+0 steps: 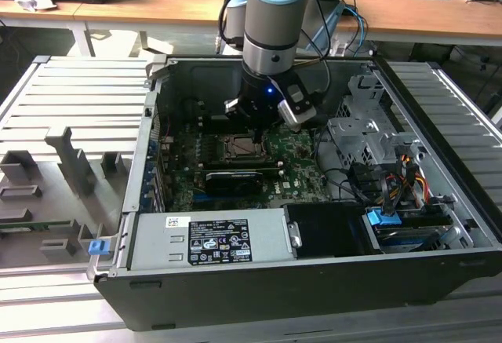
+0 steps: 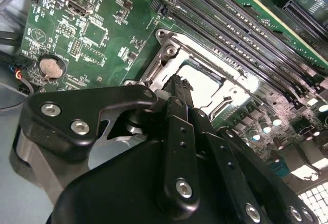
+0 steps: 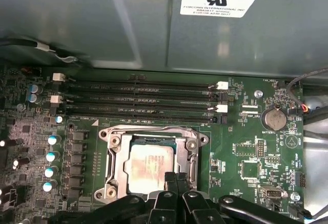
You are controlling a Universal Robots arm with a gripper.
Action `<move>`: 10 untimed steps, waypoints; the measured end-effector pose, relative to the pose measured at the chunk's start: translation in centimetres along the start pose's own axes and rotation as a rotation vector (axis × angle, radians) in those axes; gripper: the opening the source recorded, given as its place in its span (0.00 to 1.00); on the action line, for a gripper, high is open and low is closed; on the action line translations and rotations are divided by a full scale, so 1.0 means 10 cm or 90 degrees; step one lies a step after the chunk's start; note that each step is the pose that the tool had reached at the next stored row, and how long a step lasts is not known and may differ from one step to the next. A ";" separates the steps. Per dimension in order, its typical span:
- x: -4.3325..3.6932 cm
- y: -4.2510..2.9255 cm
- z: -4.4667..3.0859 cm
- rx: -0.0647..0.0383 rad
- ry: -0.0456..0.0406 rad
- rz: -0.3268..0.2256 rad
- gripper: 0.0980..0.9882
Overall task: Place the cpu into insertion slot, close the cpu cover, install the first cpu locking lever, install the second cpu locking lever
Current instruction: 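Install the second cpu locking lever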
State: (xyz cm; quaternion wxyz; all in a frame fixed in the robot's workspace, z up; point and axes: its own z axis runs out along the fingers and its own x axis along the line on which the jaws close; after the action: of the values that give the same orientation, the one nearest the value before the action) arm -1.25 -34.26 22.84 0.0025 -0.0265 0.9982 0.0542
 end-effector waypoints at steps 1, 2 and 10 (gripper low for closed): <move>0.000 0.002 -0.021 0.000 0.0002 0.000 0.01; 0.000 0.003 -0.030 0.000 0.0004 0.000 0.01; 0.017 -0.262 -0.058 -0.012 0.0032 0.000 0.01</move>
State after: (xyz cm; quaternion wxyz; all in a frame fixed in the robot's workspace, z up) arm -1.28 -36.93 23.13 -0.0002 -0.0264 0.9976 0.0636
